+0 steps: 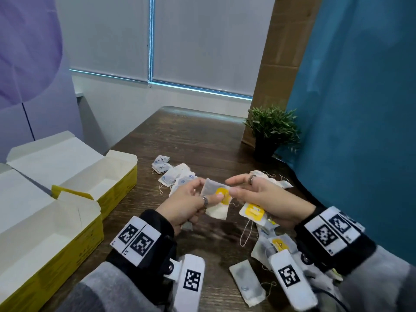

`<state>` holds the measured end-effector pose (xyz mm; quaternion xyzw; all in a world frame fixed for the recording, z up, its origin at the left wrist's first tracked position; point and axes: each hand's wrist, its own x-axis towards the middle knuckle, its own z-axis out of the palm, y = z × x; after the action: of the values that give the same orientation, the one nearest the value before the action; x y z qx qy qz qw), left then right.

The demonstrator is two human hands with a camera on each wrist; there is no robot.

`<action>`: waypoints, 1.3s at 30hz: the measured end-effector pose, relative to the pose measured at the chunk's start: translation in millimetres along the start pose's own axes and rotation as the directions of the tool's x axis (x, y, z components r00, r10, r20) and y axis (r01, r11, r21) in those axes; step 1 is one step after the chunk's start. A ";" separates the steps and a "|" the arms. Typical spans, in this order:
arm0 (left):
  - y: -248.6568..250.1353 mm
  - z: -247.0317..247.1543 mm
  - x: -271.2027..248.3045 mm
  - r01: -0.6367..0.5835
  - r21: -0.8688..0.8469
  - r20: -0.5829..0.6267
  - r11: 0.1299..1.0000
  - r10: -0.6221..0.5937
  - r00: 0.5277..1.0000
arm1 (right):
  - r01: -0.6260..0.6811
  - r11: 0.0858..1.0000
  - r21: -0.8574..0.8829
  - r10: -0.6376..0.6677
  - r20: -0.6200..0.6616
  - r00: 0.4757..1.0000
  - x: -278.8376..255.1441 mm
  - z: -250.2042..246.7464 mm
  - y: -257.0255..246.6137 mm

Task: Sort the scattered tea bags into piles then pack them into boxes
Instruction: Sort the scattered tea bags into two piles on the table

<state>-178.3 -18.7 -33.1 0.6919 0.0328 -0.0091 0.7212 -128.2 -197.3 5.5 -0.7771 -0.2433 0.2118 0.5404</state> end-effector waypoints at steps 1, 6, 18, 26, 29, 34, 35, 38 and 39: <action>-0.3 0.4 0.4 -0.013 0.012 0.002 1.000 0.013 1.000 | -0.045 0.999 0.018 0.044 0.060 0.997 1.2 2.6 1.6; 3.1 2.3 1.7 0.046 -0.057 -0.003 0.997 -0.046 0.999 | -0.097 0.994 0.041 0.095 0.048 0.994 25.9 -4.7 15.9; 3.5 -5.2 14.4 0.145 -0.304 -0.081 0.942 -0.177 0.981 | -0.501 0.717 -0.485 0.148 -0.596 0.789 71.8 -123.9 73.4; 10.5 -15.0 7.7 0.089 -0.480 -0.121 0.872 -0.167 0.979 | -0.359 0.933 -0.011 0.286 -0.581 0.762 60.4 -124.3 50.6; 7.9 -14.3 11.8 0.089 -0.463 -0.168 0.882 -0.186 0.968 | -0.199 0.939 0.280 0.296 -0.368 0.881 45.1 -98.8 27.4; 6.0 -18.2 8.0 0.001 -0.416 -0.193 0.909 -0.090 0.977 | -0.054 0.966 0.252 0.094 -0.152 0.984 27.7 -52.9 -0.2; 4.8 -19.8 7.5 -0.005 -0.401 -0.190 0.916 -0.078 0.979 | -0.035 0.962 0.270 0.078 -0.149 0.986 24.7 -44.9 -3.6; 2.4 -17.7 5.9 0.034 -0.340 -0.142 0.940 -0.087 0.986 | 0.046 0.943 0.331 0.004 -0.148 0.989 18.3 -23.7 -10.0; 2.7 -15.3 4.8 0.061 -0.331 -0.115 0.942 -0.105 0.988 | 0.072 0.934 0.349 -0.019 -0.153 0.988 16.5 -16.8 -12.3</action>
<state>-173.8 -3.2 -31.3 0.5602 0.1105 0.0115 0.8209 -107.1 -196.1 21.6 -0.6749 -0.1785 0.1815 0.6926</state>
